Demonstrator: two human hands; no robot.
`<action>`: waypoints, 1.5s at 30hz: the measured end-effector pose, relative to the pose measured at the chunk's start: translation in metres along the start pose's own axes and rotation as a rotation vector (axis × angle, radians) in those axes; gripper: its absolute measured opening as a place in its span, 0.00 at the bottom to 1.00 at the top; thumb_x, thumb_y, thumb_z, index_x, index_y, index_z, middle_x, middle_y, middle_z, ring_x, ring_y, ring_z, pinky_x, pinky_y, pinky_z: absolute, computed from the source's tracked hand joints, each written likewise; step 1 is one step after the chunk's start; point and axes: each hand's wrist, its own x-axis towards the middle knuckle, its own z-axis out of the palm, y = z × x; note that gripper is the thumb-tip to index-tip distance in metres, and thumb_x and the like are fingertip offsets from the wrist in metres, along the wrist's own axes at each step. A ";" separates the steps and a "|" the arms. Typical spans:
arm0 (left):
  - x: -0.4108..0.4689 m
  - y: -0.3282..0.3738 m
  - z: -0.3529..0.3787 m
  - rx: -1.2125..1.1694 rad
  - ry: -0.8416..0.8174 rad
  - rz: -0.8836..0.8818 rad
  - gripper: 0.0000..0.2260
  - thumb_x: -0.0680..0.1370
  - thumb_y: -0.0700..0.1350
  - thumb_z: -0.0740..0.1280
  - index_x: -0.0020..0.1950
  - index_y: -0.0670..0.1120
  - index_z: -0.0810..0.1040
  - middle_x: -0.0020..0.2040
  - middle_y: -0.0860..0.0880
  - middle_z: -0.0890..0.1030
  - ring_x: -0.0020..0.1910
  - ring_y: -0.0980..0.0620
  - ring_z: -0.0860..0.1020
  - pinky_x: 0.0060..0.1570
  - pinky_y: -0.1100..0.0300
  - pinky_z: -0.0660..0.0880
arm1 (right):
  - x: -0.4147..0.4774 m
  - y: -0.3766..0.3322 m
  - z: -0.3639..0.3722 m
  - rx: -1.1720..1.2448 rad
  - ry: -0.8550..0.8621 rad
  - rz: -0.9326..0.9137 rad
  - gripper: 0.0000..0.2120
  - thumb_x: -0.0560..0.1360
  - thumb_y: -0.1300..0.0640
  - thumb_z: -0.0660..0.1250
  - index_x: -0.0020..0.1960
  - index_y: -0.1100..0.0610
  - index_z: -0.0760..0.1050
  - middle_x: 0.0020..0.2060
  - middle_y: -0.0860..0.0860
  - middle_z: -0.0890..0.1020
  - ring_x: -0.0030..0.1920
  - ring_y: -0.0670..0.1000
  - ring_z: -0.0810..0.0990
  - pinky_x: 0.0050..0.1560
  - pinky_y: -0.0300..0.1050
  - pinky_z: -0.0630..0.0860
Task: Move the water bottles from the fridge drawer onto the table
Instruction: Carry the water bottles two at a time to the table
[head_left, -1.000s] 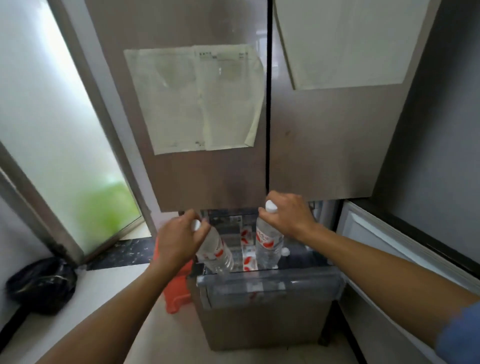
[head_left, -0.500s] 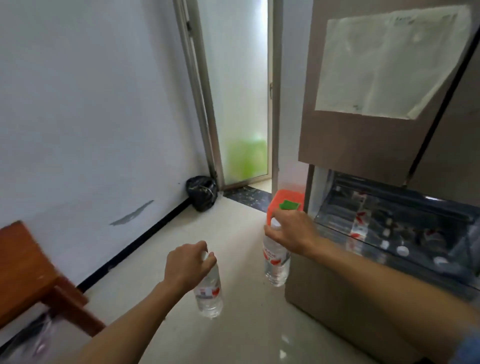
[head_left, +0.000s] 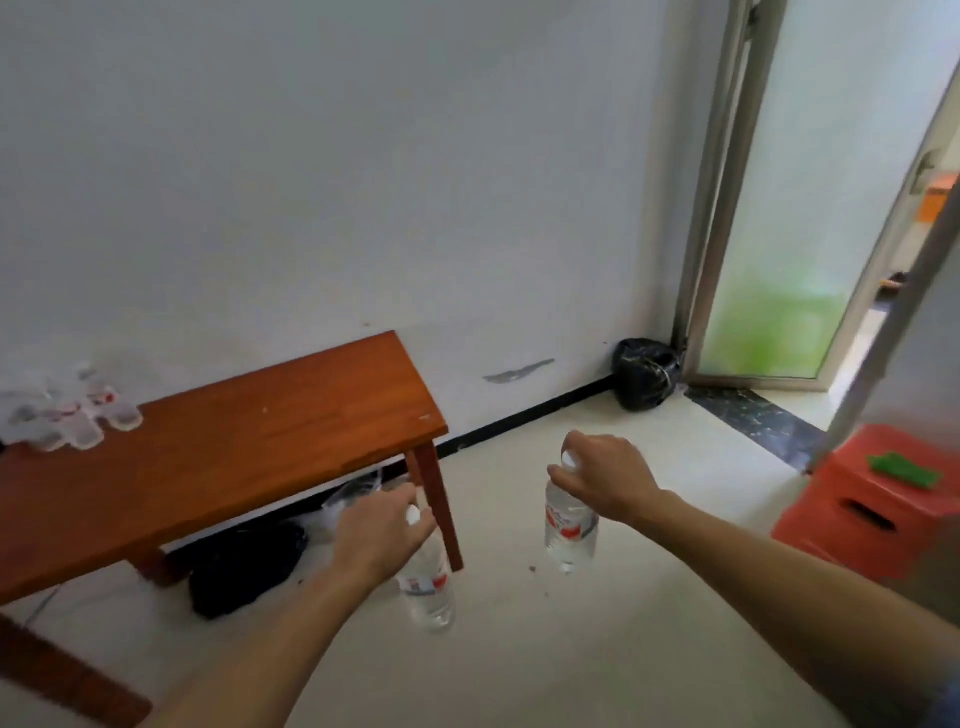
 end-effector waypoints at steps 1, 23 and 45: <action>-0.005 -0.024 -0.006 0.013 -0.016 -0.037 0.09 0.76 0.57 0.63 0.42 0.52 0.74 0.38 0.53 0.78 0.35 0.56 0.74 0.33 0.62 0.69 | 0.008 -0.022 0.015 0.018 -0.025 -0.014 0.16 0.75 0.39 0.64 0.52 0.51 0.73 0.48 0.51 0.82 0.41 0.49 0.78 0.45 0.41 0.77; 0.023 -0.422 -0.062 0.063 0.070 -0.791 0.09 0.76 0.57 0.61 0.44 0.52 0.71 0.38 0.51 0.78 0.39 0.52 0.76 0.42 0.57 0.73 | 0.293 -0.436 0.243 0.074 -0.361 -0.706 0.18 0.76 0.39 0.60 0.51 0.53 0.72 0.38 0.48 0.78 0.37 0.50 0.76 0.34 0.43 0.72; 0.198 -0.813 -0.129 0.148 0.059 -0.655 0.10 0.77 0.58 0.63 0.48 0.52 0.72 0.38 0.57 0.75 0.35 0.59 0.73 0.31 0.67 0.63 | 0.493 -0.731 0.413 0.107 -0.307 -0.572 0.17 0.76 0.39 0.61 0.55 0.51 0.72 0.45 0.45 0.79 0.41 0.44 0.77 0.40 0.38 0.76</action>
